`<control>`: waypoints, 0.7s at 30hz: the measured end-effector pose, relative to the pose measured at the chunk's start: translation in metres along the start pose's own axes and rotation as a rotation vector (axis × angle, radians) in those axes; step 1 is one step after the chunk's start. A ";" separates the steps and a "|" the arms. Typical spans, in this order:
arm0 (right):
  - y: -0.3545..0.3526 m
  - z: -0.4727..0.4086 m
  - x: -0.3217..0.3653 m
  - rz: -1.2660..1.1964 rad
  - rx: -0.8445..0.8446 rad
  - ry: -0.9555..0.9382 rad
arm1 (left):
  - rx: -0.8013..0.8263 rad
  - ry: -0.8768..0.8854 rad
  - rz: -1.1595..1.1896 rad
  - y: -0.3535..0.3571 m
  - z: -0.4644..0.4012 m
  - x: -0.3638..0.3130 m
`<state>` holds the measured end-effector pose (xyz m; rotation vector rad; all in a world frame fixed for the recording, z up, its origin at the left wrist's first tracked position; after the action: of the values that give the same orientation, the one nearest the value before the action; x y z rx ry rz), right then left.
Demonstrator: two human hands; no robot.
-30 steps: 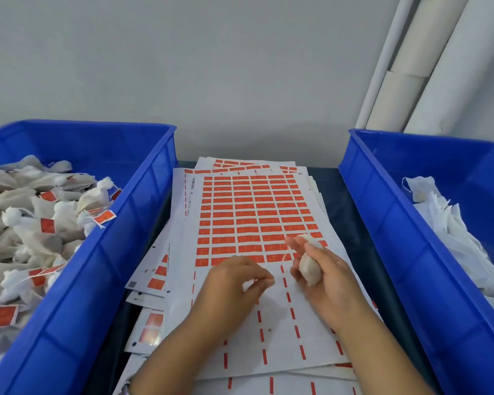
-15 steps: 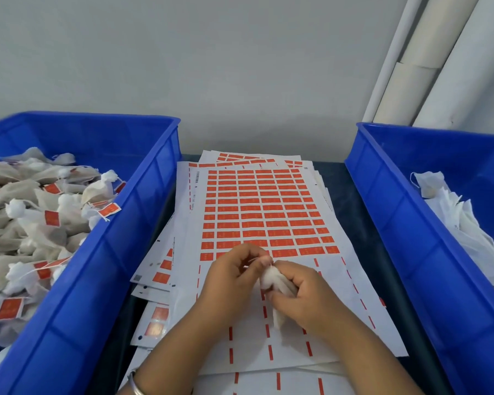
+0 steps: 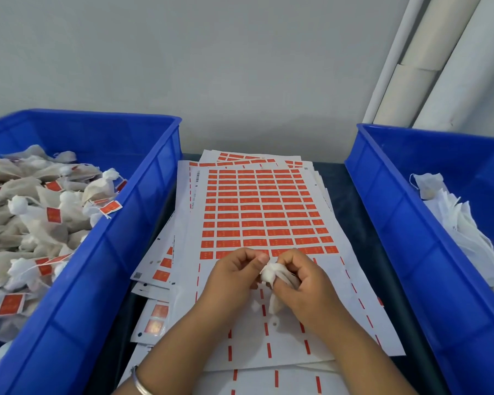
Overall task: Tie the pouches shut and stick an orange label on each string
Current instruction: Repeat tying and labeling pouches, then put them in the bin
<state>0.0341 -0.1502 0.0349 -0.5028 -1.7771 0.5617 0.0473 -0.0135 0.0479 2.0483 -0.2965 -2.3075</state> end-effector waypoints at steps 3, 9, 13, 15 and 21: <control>0.000 0.000 0.000 0.022 -0.010 0.010 | -0.002 -0.043 0.046 -0.002 -0.001 0.001; -0.003 0.002 0.005 -0.021 -0.058 0.039 | -0.037 -0.085 0.084 -0.004 -0.002 0.002; -0.004 0.003 0.009 0.021 -0.069 0.032 | -0.050 -0.094 0.108 -0.005 -0.002 0.003; -0.003 0.003 0.010 0.060 -0.071 0.014 | -0.061 -0.093 0.117 -0.005 -0.002 0.003; -0.003 0.003 0.007 0.031 -0.081 0.038 | -0.114 -0.095 0.067 -0.004 -0.002 0.003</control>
<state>0.0292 -0.1490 0.0411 -0.5937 -1.7638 0.5003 0.0493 -0.0101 0.0441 1.8513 -0.2282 -2.3285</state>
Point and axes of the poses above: each hand's wrist, its own z-axis away from the middle knuckle, its own y-axis out of the palm, x = y × z, the point moved 2 cm from there along -z, towards the middle knuckle, and after that the axes turned 12 degrees about z, right-handed, at the moved point
